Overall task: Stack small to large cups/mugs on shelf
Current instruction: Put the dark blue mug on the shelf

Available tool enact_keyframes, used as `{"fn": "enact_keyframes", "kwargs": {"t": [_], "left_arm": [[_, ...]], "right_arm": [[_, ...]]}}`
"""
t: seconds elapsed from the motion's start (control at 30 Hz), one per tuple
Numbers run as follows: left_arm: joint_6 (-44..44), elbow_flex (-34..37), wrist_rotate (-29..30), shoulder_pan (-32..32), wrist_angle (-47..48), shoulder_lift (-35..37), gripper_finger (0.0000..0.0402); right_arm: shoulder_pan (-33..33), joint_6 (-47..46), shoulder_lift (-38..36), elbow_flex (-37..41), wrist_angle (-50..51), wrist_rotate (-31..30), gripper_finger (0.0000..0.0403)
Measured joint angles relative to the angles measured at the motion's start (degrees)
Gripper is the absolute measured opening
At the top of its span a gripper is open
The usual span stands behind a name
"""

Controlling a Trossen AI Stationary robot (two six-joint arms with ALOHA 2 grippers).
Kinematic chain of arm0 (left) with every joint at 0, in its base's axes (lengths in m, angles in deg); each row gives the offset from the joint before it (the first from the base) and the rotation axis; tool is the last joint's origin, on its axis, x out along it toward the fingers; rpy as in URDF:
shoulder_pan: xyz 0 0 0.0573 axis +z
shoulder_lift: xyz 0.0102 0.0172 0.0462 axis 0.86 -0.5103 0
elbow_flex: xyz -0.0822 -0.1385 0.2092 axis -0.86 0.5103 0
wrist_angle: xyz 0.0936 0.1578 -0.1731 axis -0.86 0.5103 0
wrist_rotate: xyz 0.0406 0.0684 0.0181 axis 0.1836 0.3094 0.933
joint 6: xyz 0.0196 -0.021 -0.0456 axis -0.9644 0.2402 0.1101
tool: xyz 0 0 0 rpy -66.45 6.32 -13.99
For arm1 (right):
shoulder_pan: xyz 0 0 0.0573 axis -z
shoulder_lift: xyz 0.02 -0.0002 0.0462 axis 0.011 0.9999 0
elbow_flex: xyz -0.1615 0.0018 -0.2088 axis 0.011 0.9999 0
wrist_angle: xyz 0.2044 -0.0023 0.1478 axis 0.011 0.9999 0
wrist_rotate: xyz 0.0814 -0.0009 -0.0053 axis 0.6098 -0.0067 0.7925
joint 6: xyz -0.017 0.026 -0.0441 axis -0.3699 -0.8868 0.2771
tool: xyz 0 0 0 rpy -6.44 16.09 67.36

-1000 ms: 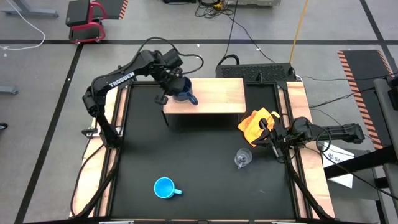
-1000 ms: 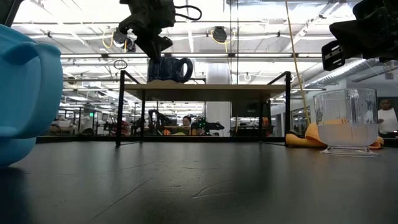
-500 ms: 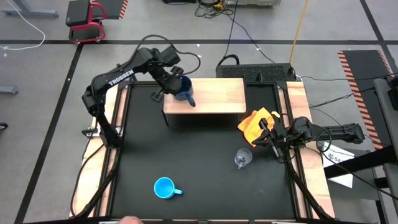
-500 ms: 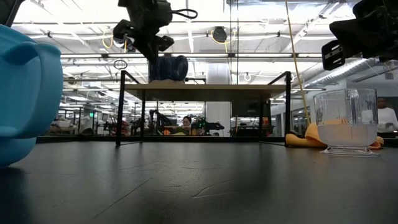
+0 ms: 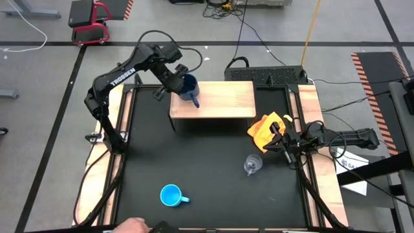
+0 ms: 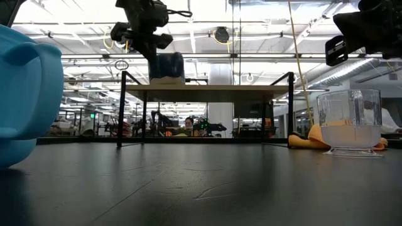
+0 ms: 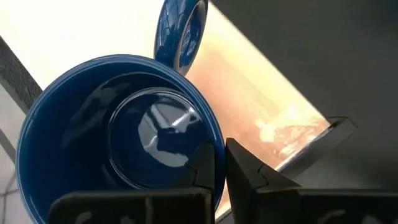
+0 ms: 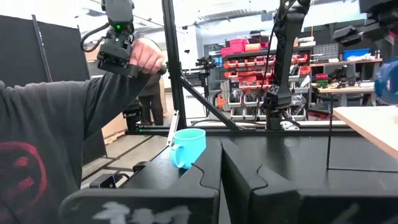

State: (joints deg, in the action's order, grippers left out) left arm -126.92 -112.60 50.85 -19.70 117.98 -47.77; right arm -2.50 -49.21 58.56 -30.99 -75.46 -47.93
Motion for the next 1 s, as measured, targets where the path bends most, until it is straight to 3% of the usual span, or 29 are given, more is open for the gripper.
{"fn": "enact_keyframes", "kwargs": {"t": [0.4, 1.0], "left_arm": [[-3.4, -2.2, -5.5, -0.3, 4.8, 0.0, 0.0014], [-8.5, -2.1, -4.1, -2.6, 8.0, 0.0, 0.0014]], "right_arm": [[0.0, -0.2, 0.0, 0.0, -0.8, 0.0, 0.0], [0.0, 1.4, 0.0, 0.0, -0.7, 0.0, 0.0]]}}
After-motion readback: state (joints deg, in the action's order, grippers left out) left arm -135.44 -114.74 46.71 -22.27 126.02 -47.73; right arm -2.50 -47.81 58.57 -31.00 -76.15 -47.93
